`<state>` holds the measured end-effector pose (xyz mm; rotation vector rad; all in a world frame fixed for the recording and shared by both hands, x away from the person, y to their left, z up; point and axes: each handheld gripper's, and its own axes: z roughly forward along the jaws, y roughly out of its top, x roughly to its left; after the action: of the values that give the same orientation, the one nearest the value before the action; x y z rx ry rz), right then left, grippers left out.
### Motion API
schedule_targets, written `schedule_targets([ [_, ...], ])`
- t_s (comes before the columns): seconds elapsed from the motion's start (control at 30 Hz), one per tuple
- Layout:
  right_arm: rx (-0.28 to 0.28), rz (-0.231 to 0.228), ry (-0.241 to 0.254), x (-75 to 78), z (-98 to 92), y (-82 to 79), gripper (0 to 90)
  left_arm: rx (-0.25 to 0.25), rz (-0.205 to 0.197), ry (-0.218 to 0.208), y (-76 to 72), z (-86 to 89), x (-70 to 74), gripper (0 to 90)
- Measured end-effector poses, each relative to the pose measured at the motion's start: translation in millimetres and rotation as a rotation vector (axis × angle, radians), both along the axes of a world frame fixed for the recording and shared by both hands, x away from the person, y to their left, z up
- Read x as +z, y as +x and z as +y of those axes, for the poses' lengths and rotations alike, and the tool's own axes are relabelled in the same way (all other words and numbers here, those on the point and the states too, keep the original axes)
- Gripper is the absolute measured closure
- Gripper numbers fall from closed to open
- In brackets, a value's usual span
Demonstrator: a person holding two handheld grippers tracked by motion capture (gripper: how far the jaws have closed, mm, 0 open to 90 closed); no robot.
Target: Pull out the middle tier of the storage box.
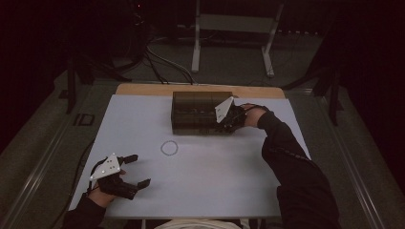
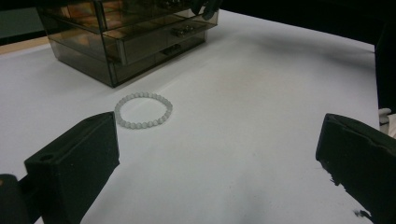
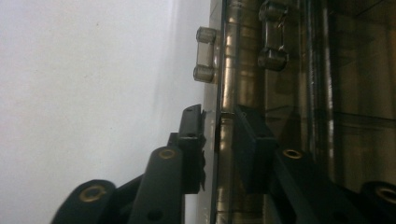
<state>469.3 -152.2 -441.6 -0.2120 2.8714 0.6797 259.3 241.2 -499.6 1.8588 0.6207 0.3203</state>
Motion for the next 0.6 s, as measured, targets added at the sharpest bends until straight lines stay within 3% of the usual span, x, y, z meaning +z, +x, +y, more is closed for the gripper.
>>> schedule_targets([
  [0.13, 0.005, 0.028, 0.0, -3.0, 2.1, 4.8, 77.1, 0.002, -0.002, -0.001, -0.1, 0.5, 0.2, 0.9],
  [0.4, -0.003, 0.049, -0.052, -8.2, 5.8, 6.5, 83.7, 0.0, -0.001, 0.001, -0.1, 0.4, 0.1, 0.9],
  [0.6, -0.007, 0.079, -0.049, -7.4, 6.2, 9.6, 85.7, 0.001, -0.002, 0.001, 0.0, 0.6, 0.2, 0.9],
])
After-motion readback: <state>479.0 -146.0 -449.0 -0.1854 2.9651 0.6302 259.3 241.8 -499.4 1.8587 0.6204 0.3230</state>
